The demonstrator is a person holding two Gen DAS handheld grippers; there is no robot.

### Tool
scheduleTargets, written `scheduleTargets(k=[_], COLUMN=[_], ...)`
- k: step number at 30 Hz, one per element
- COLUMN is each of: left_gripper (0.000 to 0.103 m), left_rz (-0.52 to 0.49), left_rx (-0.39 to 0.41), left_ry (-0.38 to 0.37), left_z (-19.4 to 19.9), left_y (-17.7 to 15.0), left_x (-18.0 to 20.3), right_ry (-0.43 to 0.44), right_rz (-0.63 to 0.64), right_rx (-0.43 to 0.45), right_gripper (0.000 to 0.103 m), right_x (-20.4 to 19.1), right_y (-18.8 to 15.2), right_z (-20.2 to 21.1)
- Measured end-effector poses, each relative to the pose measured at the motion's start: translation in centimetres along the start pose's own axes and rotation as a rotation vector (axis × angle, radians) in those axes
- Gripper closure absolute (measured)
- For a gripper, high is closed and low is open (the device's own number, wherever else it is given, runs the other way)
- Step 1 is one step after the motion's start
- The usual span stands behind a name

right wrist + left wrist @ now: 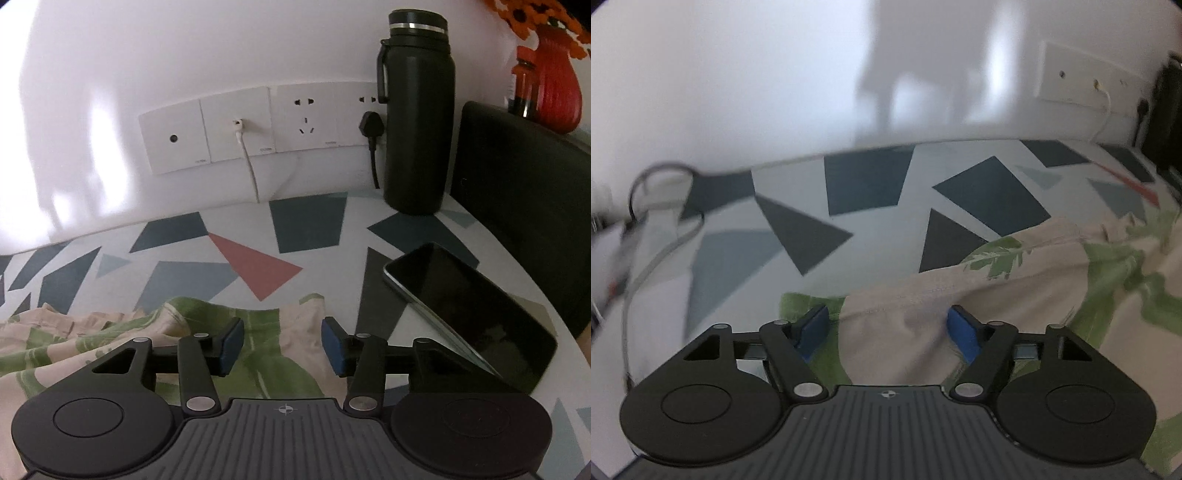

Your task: Fold clothes

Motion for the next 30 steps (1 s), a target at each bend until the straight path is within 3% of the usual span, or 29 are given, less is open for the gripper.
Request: scheduleTargets(k=[1,2,6,13,14,15,17,20,24,30], left_gripper=[0.067,0.099,0.101,0.101,0.101,0.101,0.101,0.101,0.101,0.101], left_rz=[0.018,0.030,0.073,0.170,0.172,0.169,0.164,0.165,0.159,0.153], left_rx=[0.006,0.014,0.083,0.105,0.109,0.112,0.117,0.131,0.171,0.124], left_ry=[-0.031,-0.043,-0.003,0.023,0.020,0.019,0.021,0.025,0.034,0.063], left_z=[0.2,0.5,1.9,2.6,2.7,2.8,2.8,3.0,3.4,1.3], left_y=[-0.1,-0.2,-0.1,-0.6,-0.6,-0.6,-0.5,-0.3,0.0,0.3], left_x=[-0.2,-0.4,-1.3,-3.3,-3.4,-3.4,-3.3,-3.1,-2.8,-2.4], right_ry=[0.010,0.020,0.034,-0.005,-0.010,-0.016,-0.023,-0.016,-0.059,-0.095], right_rz=[0.013,0.026,0.082,0.095,0.095,0.101,0.112,0.104,0.026,0.013], right_rx=[0.001,0.003,-0.012,-0.073,-0.072,-0.070,-0.069,-0.046,0.069,0.049], right_gripper=[0.055,0.052,0.050,0.050,0.057,0.078,0.101,0.103,0.103,0.103], right_x=[-0.2,-0.4,-1.5,-1.9,-1.9,-1.9,-2.0,-1.5,0.2,1.3], right_y=[0.0,0.0,-0.1,0.0,0.1,0.2,0.3,0.7,1.8,2.0], right_z=[0.0,0.0,-0.7,-3.3,-3.5,-3.5,-3.6,-3.1,-1.0,-2.0])
Point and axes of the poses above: each gripper's, at about its wrist camera, not at the fingertips, and z roughly against the way its jaws point, x to its right, y to its top, the point moved 5 cm from there along -z, roughly the way its jaws point, and after that the axes turned 13 degrees about -x, right-handed, at the moved point
